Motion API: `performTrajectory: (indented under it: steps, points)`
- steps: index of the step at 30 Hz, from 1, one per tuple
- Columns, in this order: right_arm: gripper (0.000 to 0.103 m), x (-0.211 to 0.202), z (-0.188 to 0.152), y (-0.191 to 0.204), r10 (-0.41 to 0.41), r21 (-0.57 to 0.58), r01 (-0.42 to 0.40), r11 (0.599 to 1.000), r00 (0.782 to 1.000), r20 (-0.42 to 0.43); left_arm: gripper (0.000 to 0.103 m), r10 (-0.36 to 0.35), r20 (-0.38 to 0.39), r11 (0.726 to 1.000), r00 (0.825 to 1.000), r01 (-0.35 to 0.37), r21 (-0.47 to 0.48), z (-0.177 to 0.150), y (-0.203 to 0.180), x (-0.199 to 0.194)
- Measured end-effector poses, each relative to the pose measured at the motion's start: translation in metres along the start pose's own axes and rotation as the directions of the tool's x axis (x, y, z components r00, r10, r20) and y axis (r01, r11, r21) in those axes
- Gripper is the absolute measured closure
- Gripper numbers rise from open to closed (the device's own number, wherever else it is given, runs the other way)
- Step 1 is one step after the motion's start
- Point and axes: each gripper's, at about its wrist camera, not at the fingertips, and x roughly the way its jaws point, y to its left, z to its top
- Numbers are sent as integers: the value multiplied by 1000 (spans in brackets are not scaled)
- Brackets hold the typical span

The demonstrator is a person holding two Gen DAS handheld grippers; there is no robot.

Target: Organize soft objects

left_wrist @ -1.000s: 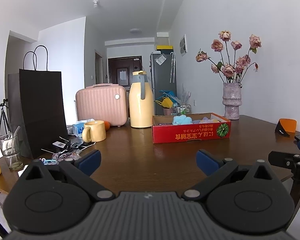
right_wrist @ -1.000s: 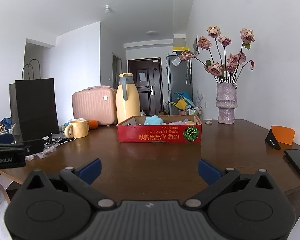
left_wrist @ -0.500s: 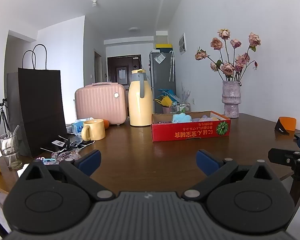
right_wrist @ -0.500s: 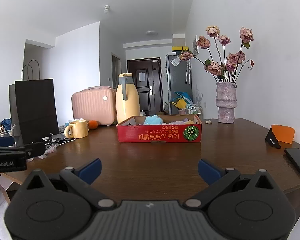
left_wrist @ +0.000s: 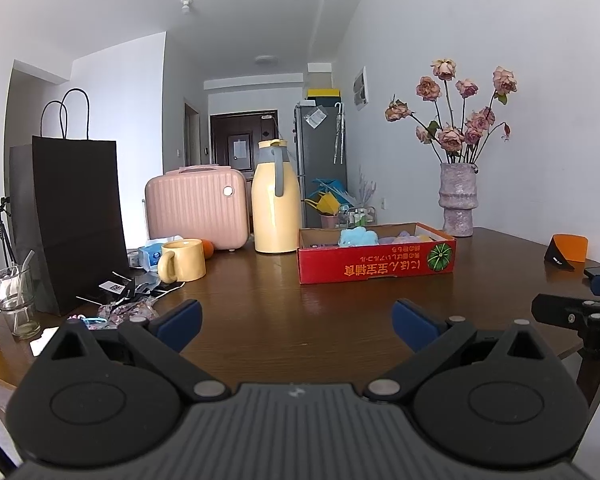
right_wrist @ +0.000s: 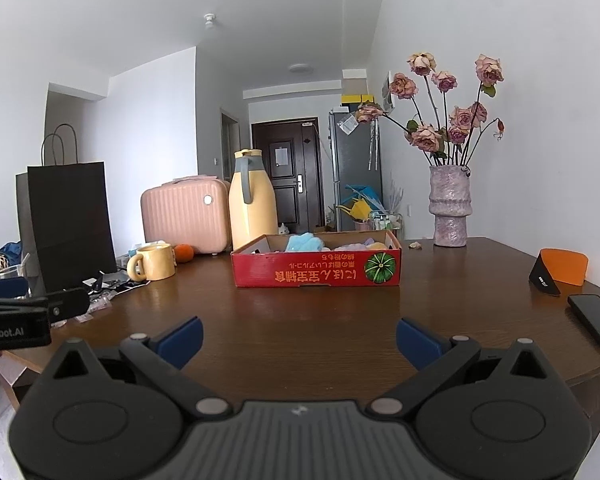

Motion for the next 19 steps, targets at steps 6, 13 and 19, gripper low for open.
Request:
performTrajectory:
  steps: [6,13,19]
  points:
    - [0,0,-1,0,2,1,-2,1000,1000,-3,0,0,11,1000,1000,0,0,0,0,-1]
    - [0,1,-1,-1,4,-1,-4,1000,1000,-5,0,-2,10,1000,1000,2,0,0,-1,-1]
    - [0,2,-2,0,2,0,-2,1000,1000,-4,0,-10,16,1000,1000,10,-7,0,-3,-2]
